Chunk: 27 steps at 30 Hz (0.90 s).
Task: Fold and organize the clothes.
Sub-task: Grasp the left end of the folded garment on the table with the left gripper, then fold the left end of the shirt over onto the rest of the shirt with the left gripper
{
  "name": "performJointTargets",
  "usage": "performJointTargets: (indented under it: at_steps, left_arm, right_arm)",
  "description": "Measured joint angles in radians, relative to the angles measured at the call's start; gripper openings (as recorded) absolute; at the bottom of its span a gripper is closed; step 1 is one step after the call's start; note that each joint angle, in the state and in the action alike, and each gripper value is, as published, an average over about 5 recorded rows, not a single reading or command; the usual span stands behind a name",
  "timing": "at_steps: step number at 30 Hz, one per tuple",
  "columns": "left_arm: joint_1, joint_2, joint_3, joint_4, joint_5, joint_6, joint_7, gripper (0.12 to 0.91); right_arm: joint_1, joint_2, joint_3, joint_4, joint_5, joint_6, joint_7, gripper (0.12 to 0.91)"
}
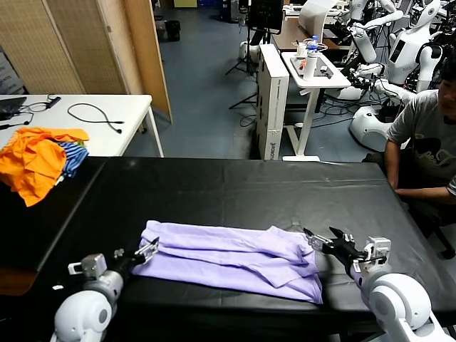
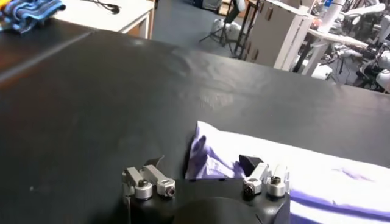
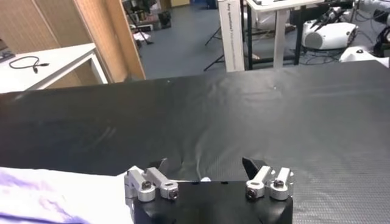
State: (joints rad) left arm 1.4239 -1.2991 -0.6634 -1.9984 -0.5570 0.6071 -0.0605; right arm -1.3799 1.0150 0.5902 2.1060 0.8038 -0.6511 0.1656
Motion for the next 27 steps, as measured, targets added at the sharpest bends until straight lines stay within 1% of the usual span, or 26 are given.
performJointTargets:
  at_steps: [2, 6, 7, 12, 13, 15, 17, 20, 27]
  left_arm:
    - [0.002, -0.006, -0.001, 0.002, -0.001, -0.003, 0.001, 0.769]
    - [0.005, -0.018, -0.002, 0.009, 0.002, -0.009, 0.003, 0.569]
    - [0.006, -0.021, -0.002, 0.01, 0.004, -0.01, 0.003, 0.533]
    - [0.01, -0.031, 0.001, 0.011, 0.025, -0.013, 0.006, 0.233]
    - [0.01, -0.033, 0.002, 0.01, 0.033, -0.014, 0.008, 0.206]
    - [0.009, -0.032, 0.004, 0.009, 0.06, -0.016, 0.015, 0.178]
    - [0.009, -0.026, 0.006, 0.008, 0.1, -0.025, 0.025, 0.171]
    - [0.006, -0.008, 0.004, 0.007, 0.177, -0.053, 0.041, 0.171]
    - [-0.001, 0.083, -0.03, 0.028, 0.315, -0.117, 0.064, 0.171]
  right_arm:
    - [0.0, 0.001, -0.002, 0.0, -0.001, 0.0, 0.0, 0.907]
    - [0.001, 0.002, -0.005, 0.001, -0.002, 0.0, 0.001, 0.907]
    - [0.002, 0.002, -0.005, 0.001, -0.002, 0.0, 0.001, 0.907]
    - [0.005, 0.003, -0.005, 0.0, -0.004, 0.002, 0.001, 0.907]
    - [0.005, 0.003, -0.005, -0.001, -0.004, 0.002, 0.001, 0.907]
    - [0.003, 0.005, -0.005, -0.001, -0.005, 0.003, 0.0, 0.907]
    - [0.001, 0.007, -0.003, -0.001, -0.007, 0.004, -0.002, 0.907]
    - [-0.003, 0.009, 0.0, -0.001, -0.007, 0.005, -0.005, 0.907]
    - [-0.006, 0.018, 0.002, 0.0, -0.008, 0.008, -0.006, 0.907]
